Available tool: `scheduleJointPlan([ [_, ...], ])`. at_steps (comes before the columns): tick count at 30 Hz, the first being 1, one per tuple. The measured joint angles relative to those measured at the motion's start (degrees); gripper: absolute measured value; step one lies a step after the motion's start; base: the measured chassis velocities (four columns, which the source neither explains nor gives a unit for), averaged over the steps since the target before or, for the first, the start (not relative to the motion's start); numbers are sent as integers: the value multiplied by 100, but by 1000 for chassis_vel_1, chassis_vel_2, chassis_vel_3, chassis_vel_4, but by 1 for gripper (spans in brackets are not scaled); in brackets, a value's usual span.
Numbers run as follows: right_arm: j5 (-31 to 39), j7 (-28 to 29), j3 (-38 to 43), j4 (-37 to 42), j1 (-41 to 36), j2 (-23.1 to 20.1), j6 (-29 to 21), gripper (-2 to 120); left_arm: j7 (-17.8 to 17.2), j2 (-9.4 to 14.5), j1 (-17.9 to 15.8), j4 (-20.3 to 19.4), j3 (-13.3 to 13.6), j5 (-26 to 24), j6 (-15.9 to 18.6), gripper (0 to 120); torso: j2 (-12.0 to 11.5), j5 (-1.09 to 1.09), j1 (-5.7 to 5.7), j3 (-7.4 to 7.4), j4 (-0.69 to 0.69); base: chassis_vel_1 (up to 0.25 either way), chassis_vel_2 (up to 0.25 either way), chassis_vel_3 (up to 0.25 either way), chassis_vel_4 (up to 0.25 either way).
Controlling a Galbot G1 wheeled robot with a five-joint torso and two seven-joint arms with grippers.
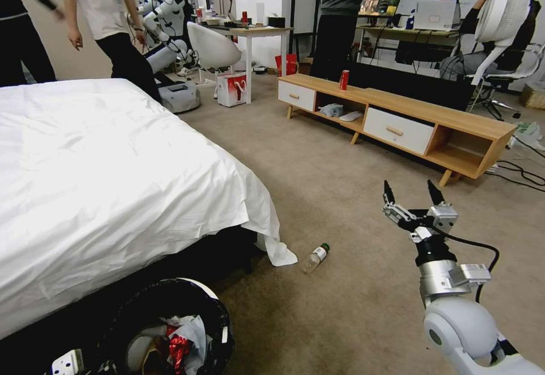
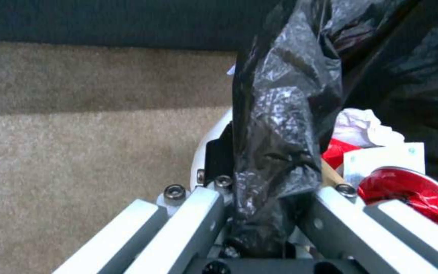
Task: Pick up the trash bin, then pick up the garbage from the floor and place it into the trash bin.
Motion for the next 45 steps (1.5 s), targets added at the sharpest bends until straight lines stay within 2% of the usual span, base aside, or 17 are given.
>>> scheduleJointPlan([
  [1,0,0,0,0,0,0,0,100,0,0,0,0,0,0,0,0,0,0,0,0,0,0,0,0,0],
  [4,-587,114,90,265,-390,169,-161,100,27,4,-73,26,13,33,-5,0,0,0,0,0,-1,0,0,0,0],
  [10,-983,126,187,358,-687,446,-161,100,83,-16,-103,35,35,129,-27,0,-1,0,0,0,0,0,0,0,0],
  [18,-1051,84,306,361,-901,533,-28,100,131,-51,-103,20,36,224,-42,0,-1,0,0,0,0,0,0,0,0],
  [45,-950,-51,458,217,-978,347,225,100,200,-73,-15,-10,21,291,-68,0,-1,1,0,0,0,0,0,0,0],
])
